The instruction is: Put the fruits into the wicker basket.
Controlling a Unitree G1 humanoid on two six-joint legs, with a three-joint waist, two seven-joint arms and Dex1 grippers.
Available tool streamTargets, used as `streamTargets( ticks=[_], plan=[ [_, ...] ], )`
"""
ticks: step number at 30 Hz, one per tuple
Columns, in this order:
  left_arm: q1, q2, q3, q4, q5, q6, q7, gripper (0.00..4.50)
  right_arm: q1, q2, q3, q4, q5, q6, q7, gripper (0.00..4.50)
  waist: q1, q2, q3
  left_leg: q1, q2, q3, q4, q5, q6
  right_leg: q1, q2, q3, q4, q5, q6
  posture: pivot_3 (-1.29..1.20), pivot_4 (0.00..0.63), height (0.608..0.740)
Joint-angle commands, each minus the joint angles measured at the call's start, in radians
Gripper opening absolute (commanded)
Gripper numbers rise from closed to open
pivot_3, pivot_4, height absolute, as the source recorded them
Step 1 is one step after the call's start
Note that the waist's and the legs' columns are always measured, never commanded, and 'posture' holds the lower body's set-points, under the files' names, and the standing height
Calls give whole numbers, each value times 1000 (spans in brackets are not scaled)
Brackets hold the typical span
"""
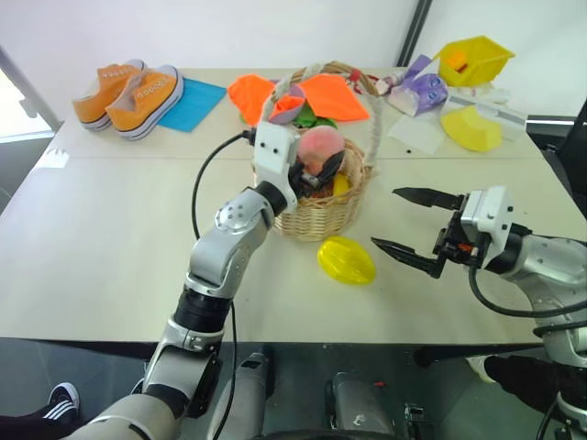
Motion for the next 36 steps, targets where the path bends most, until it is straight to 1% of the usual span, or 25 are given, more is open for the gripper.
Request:
streamTargets(
  ticks=[1, 3, 5, 8, 9, 11, 13, 15, 17, 18, 20, 22, 24, 26, 30, 32, 34, 35, 36],
  plan=[
    [-12, 13, 34, -31, -16, 3, -29, 4449, -3, -11, -28, -36, 7, -1, -11, 4500, 1, 0, 0, 0, 0, 0, 0, 0, 0, 0, 0, 0, 0, 0, 0, 0, 150, 740],
    [-4, 24, 31, -54, -26, 13, -54, 4449, -7, -11, -23, -34, 8, 0, -11, 4500, 2, 0, 0, 0, 0, 0, 1, 0, 0, 0, 0, 0, 0, 0, 0, 0, 150, 740],
    [21, 67, 21, -105, -17, 10, -96, 4449, -26, -10, -9, -32, 16, 17, -16, 4500, 2, 0, 0, 0, 0, 0, 1, 0, 0, 1, 0, 0, 0, 0, 0, 0, 150, 740],
    [66, 130, 56, -216, -69, 28, -159, 4449, -41, -14, 16, -48, 36, 68, -17, 4500, 2, 0, 0, 0, -1, -1, 0, 0, 0, 0, 0, 0, 0, 0, 0, 0, 150, 740],
    [80, 159, 62, -244, -48, 15, -159, 4449, -38, -20, 29, -55, 34, 85, -13, 4500, 2, 0, 0, 0, 0, -1, 0, 0, 0, 0, 0, 0, 0, 0, 0, 0, 150, 740],
    [133, 222, 118, -340, -170, 72, -237, 4449, -32, -27, 54, -67, 31, 117, -6, 4500, 1, 0, 0, 0, 0, -1, 0, 0, 0, 0, 0, 0, 0, 0, 0, 0, 150, 740],
    [223, 324, 182, -460, -300, 109, -357, 4449, -35, -24, 88, -74, 23, 149, -13, 4500, -4, 1, 0, 0, 0, -1, -1, 0, 0, 0, 0, 1, 0, 0, 0, 0, 150, 740],
    [315, 437, 252, -522, -383, 123, -466, 4449, -38, -18, 132, -81, 5, 163, -14, 4500, -5, 1, 0, 0, 0, -1, -1, 0, 0, -1, 0, 1, 0, 0, -1, 0, 150, 740],
    [416, 550, 332, -530, -429, 125, -572, 4449, -51, -5, 189, -73, -38, 168, -28, 4500, -1, 2, 0, 0, 1, -1, -2, 0, 0, -2, 0, 1, 0, 0, -1, 0, 150, 740],
    [467, 594, 361, -530, -430, 108, -619, 4449, -60, -1, 222, -61, -74, 163, -37, 4500, 0, 1, 0, 1, 1, -1, -2, 0, 0, -5, 0, 2, 0, 0, -1, 0, 150, 740],
    [579, 667, 386, -531, -381, 42, -710, 4449, -81, 4, 277, -22, -166, 129, -63, 4500, 3, 2, 0, 1, 0, -1, -2, -1, 0, -5, 0, 2, 0, -1, -1, 0, 150, 740],
    [662, 694, 398, -538, -345, -22, -755, 4449, -79, -3, 301, -1, -197, 115, -52, 4500, 13, 2, 0, 1, 0, -1, -1, -1, 0, -6, -1, 3, -1, -1, -2, 0, 150, 740],
    [713, 705, 406, -543, -334, -53, -776, 4449, -65, -16, 317, 13, -216, 96, -23, 4500, 25, 2, 0, 0, 0, -1, -2, -1, -1, -6, -3, 4, -2, -2, -5, 0, 150, 740],
    [739, 703, 405, -541, -320, -83, -782, 4449, -54, -38, 353, 67, -308, 6, -15, 4500, 31, 2, 0, 0, 0, -1, -2, -3, -3, -6, -4, 4, -3, -2, -5, 0, 150, 740],
    [770, 690, 387, -550, -295, -126, -773, 4449, -62, -7, 352, 128, -344, -42, -35, 4500, 25, 2, -1, 0, 0, 0, -2, -3, -3, -6, -5, 4, -3, -2, -6, 0, 150, 740],
    [777, 684, 382, -550, -295, -135, -766, 4500, -61, 4, 342, 138, -342, -55, -37, 3936, 25, 2, -1, 0, 0, 0, -3, -3, -2, -7, -4, 3, -3, -2, -6, 0, 150, 740],
    [781, 678, 375, -546, -288, -148, -764, 4500, -57, 9, 326, 153, -328, -71, -24, 3235, 24, 2, 0, 0, 1, 0, -3, -2, -1, -7, -4, 3, -3, -1, -3, 0, 150, 740],
    [781, 676, 371, -545, -284, -153, -763, 4500, -53, 4, 321, 159, -325, -83, -12, 3046, 24, 2, 0, 0, 1, 0, -3, -1, 0, -7, -4, 3, -3, -1, -3, 0, 150, 740],
    [779, 673, 367, -545, -282, -157, -761, 4500, -47, 1, 312, 160, -309, -80, 2, 2988, 25, 2, 0, 0, 1, 0, -3, -1, 0, -7, -4, 3, -3, -1, -3, 0, 150, 740]
  ],
)
